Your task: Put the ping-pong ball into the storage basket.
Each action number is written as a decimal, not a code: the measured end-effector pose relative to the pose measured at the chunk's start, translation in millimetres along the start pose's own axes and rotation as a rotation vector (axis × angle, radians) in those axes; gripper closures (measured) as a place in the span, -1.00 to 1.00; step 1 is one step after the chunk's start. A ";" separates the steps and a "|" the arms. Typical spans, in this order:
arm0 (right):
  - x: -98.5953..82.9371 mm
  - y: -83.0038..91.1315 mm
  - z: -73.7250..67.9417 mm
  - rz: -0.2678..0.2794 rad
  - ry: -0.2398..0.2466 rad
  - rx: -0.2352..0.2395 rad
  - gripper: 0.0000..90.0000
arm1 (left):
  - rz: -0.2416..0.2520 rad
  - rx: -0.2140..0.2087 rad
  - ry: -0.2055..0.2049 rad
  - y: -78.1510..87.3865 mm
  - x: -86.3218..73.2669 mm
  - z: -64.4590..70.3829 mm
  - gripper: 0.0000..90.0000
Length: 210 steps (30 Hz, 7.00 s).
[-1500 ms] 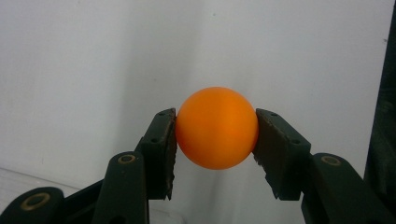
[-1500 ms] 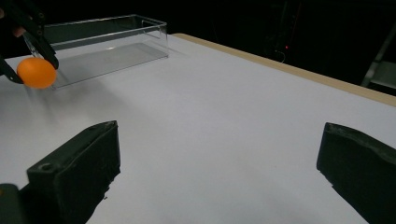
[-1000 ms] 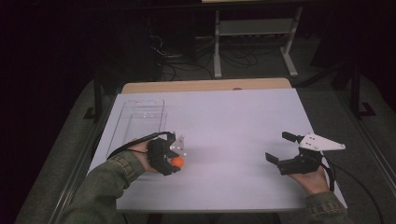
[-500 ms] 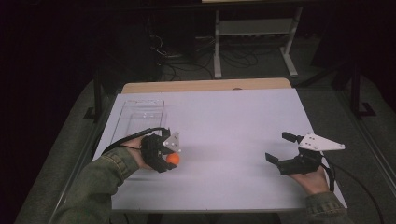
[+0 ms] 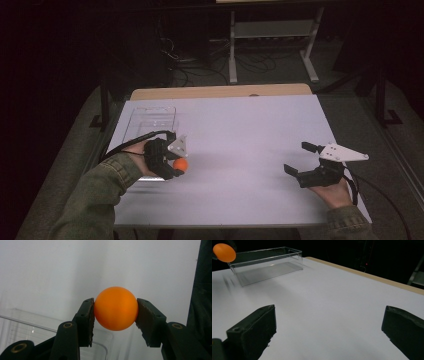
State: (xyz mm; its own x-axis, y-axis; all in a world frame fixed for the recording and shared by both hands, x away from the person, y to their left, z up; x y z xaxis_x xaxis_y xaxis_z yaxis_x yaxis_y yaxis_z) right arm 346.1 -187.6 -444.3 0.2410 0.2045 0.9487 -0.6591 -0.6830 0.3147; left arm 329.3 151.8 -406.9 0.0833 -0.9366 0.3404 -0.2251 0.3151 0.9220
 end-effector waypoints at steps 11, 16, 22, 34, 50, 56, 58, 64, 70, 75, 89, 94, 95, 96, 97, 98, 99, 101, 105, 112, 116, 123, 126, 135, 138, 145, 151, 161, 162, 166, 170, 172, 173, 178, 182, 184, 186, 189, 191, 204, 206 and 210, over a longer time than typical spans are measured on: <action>-0.1 -0.2 0.1 0.000 -0.002 0.001 -1.00 | -0.008 0.014 0.021 13.6 -3.7 -12.4 0.12; -0.3 -0.6 -0.1 -0.001 -0.001 0.002 -1.00 | -0.009 0.014 0.015 20.4 -4.3 -14.0 0.12; -0.4 -0.6 0.0 -0.002 -0.001 0.000 -1.00 | -0.008 0.017 0.020 26.5 -5.4 -16.9 0.12; -1.3 -1.0 -0.2 -0.006 -0.002 0.001 -1.00 | -0.010 0.008 0.032 35.1 -10.8 -22.5 0.12; -2.3 -1.8 -0.2 -0.011 0.000 0.001 -1.00 | -0.050 0.008 0.050 41.4 -23.4 -34.1 0.12; -3.1 -2.1 -0.2 -0.014 -0.001 0.001 -1.00 | -0.059 0.011 0.056 44.5 -28.0 -37.8 0.12; -3.2 -2.2 -0.3 -0.014 -0.001 0.002 -1.00 | -0.065 0.010 0.056 44.6 -30.4 -39.0 0.12; -3.4 -2.5 -0.2 -0.015 0.000 0.001 -1.00 | -0.073 0.009 0.062 45.4 -34.4 -42.9 0.12; -3.6 -2.7 -0.3 -0.016 -0.001 0.002 -1.00 | -0.072 0.014 0.079 46.5 -39.3 -48.0 0.12; -3.7 -2.7 -0.1 -0.016 0.000 0.001 -1.00 | -0.075 0.019 0.089 47.4 -43.3 -51.6 0.12; -4.4 -3.1 -0.4 -0.020 0.000 0.001 -1.00 | -0.099 0.030 0.098 44.1 -50.2 -57.1 0.12; -4.4 -3.0 -0.3 -0.020 0.001 0.000 -1.00 | -0.098 0.027 0.094 43.4 -50.5 -55.8 0.12; -4.4 -3.1 -0.1 -0.020 0.001 0.000 -1.00 | -0.100 0.029 0.094 43.1 -50.9 -56.1 0.12; -4.6 -3.1 -0.1 -0.021 0.001 0.000 -1.00 | -0.102 0.028 0.091 42.7 -51.3 -56.3 0.12; -4.8 -3.0 -0.3 -0.024 0.000 0.001 -1.00 | -0.102 0.029 0.092 41.8 -51.6 -56.3 0.12; -4.8 -3.1 -0.3 -0.023 0.001 0.000 -1.00 | -0.103 0.026 0.091 40.9 -51.8 -56.0 0.12; -4.5 -3.1 -0.2 -0.022 0.001 0.000 -1.00 | -0.098 0.019 0.088 40.0 -51.8 -55.3 0.12; -4.3 -3.0 0.0 -0.021 0.001 -0.001 -1.00 | -0.096 0.017 0.094 38.1 -52.9 -55.6 0.12; -4.3 -3.1 0.5 -0.020 0.001 -0.003 -1.00 | -0.114 0.016 0.094 33.1 -55.9 -56.1 0.12; -5.4 -4.4 -0.5 -0.027 0.004 0.000 -1.00 | -0.118 0.002 0.095 25.9 -57.1 -54.0 0.12; -5.8 -4.5 -0.4 -0.029 0.001 0.000 -1.00 | -0.119 0.001 0.092 22.6 -58.8 -54.5 0.12; -6.6 -5.5 -0.9 -0.034 0.006 0.004 -1.00 | -0.119 -0.005 0.096 16.0 -61.4 -53.7 0.12; -7.0 -5.7 -0.5 -0.036 0.005 0.002 -1.00 | -0.125 -0.008 0.098 13.5 -62.5 -53.3 0.12; -7.2 -5.4 -0.8 -0.038 0.007 0.003 -1.00 | -0.134 -0.023 0.097 2.8 -64.2 -49.9 0.12; -7.5 -5.3 -0.3 -0.039 0.005 0.002 -1.00 | -0.140 -0.034 0.094 -3.1 -65.0 -49.2 0.11; -7.8 -4.6 0.8 -0.036 0.002 0.000 -1.00 | -0.151 -0.046 0.100 -9.5 -68.2 -49.1 0.11; -8.2 -4.9 0.7 -0.037 0.002 0.000 -1.00 | -0.149 -0.043 0.109 -11.5 -71.3 -48.3 0.12; -8.4 -5.0 0.6 -0.039 0.004 0.000 -1.00 | -0.163 -0.049 0.103 -20.6 -73.6 -46.7 0.12; -8.1 -4.9 0.6 -0.038 0.003 0.000 -1.00 | -0.162 -0.050 0.104 -21.0 -73.4 -46.9 0.12; -7.4 -3.5 1.5 -0.034 0.000 -0.004 -1.00 | -0.168 -0.051 0.100 -23.3 -74.0 -48.1 0.12; -6.9 -2.5 2.8 -0.030 -0.002 -0.007 -1.00 | -0.172 -0.056 0.100 -26.4 -73.7 -47.3 0.12; -7.4 -2.8 2.3 -0.034 -0.002 -0.005 -1.00 | -0.173 -0.059 0.101 -28.4 -73.3 -47.1 0.12; -7.5 -3.2 1.8 -0.034 -0.001 -0.005 -1.00 | -0.177 -0.059 0.099 -29.2 -73.5 -47.3 0.12; -7.6 -3.5 1.6 -0.034 0.001 -0.004 -1.00 | -0.177 -0.064 0.103 -32.8 -74.0 -46.9 0.12; -7.7 -3.6 1.5 -0.035 0.001 -0.004 -1.00 | -0.172 -0.070 0.124 -36.3 -78.3 -46.2 0.12; -7.8 -3.8 1.5 -0.036 0.002 -0.003 -1.00 | -0.164 -0.072 0.130 -37.6 -79.6 -45.5 0.12; -8.0 -4.1 1.6 -0.037 0.003 -0.003 -1.00 | -0.166 -0.072 0.132 -38.5 -80.9 -45.6 0.12; -8.6 -4.7 0.9 -0.042 0.003 -0.002 -1.00 | -0.156 -0.074 0.139 -41.0 -81.7 -45.6 0.12; -9.1 -5.1 1.3 -0.045 0.005 -0.002 -1.00 | -0.155 -0.080 0.136 -43.1 -82.3 -45.3 0.12; -9.4 -5.0 1.6 -0.047 0.005 -0.004 -1.00 | -0.160 -0.068 0.143 -48.5 -81.9 -45.9 0.11; -9.6 -5.0 1.6 -0.049 0.004 -0.005 -1.00 | -0.165 -0.069 0.145 -48.7 -82.4 -45.6 0.11; -9.9 -5.1 1.5 -0.051 0.003 -0.005 -1.00 | -0.165 -0.054 0.152 -46.6 -83.0 -47.0 0.09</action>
State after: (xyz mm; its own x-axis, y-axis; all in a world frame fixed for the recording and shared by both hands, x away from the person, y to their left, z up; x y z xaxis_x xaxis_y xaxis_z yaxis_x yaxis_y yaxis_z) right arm 348.1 -187.2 -455.2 0.2721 0.2411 0.9316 -0.6497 -0.6682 0.3627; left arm 378.5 222.1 -469.4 0.2606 -0.9436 0.2044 -0.1443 0.1713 0.9746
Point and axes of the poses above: each handheld gripper's, and its own axes: y roughly backward along the jaws, x roughly out of its top, z roughly to its right, the point moved 10 cm from there along -y, roughly forward along the jaws
